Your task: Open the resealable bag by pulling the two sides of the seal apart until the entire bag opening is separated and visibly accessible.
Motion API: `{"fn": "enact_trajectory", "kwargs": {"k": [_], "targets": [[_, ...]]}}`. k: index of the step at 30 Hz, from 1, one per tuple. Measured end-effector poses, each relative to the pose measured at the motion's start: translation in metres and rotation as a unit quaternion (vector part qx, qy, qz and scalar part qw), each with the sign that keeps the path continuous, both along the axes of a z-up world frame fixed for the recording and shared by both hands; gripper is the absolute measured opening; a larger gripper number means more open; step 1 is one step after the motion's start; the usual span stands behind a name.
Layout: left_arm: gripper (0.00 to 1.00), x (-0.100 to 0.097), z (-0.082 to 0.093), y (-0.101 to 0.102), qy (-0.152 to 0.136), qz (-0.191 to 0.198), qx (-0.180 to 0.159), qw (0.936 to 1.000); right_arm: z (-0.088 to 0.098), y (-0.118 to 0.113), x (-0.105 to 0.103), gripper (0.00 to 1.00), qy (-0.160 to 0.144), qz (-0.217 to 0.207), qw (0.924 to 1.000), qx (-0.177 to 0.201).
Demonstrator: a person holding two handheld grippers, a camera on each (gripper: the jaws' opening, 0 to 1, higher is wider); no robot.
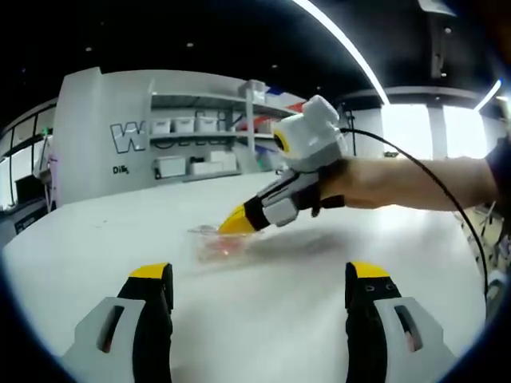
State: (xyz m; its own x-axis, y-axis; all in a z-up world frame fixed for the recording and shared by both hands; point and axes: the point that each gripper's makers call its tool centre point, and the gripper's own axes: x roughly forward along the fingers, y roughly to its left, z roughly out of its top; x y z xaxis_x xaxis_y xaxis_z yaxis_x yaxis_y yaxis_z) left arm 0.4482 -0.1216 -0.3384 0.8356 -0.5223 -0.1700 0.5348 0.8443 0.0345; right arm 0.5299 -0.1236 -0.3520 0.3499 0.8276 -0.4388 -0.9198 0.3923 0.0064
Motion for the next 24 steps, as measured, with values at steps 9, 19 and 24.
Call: {"fn": "enact_trajectory", "kwargs": {"k": [9,19,24], "targets": [[0.88,0.0002,-0.0005,0.0006,0.000,0.000,0.000,1.0000,0.0005,-0.0009,-0.0031,0.00,0.032,-0.015,0.9990,0.029],[0.88,0.0007,-0.0011,0.0013,0.000,0.001,-0.001,1.0000,0.0010,-0.0027,-0.0078,0.00,0.062,-0.026,0.9965,0.050],[0.88,0.0005,-0.0011,0.0013,0.000,0.002,-0.001,1.0000,0.0012,-0.0033,-0.0099,0.00,0.071,-0.028,0.9954,0.057]]}}
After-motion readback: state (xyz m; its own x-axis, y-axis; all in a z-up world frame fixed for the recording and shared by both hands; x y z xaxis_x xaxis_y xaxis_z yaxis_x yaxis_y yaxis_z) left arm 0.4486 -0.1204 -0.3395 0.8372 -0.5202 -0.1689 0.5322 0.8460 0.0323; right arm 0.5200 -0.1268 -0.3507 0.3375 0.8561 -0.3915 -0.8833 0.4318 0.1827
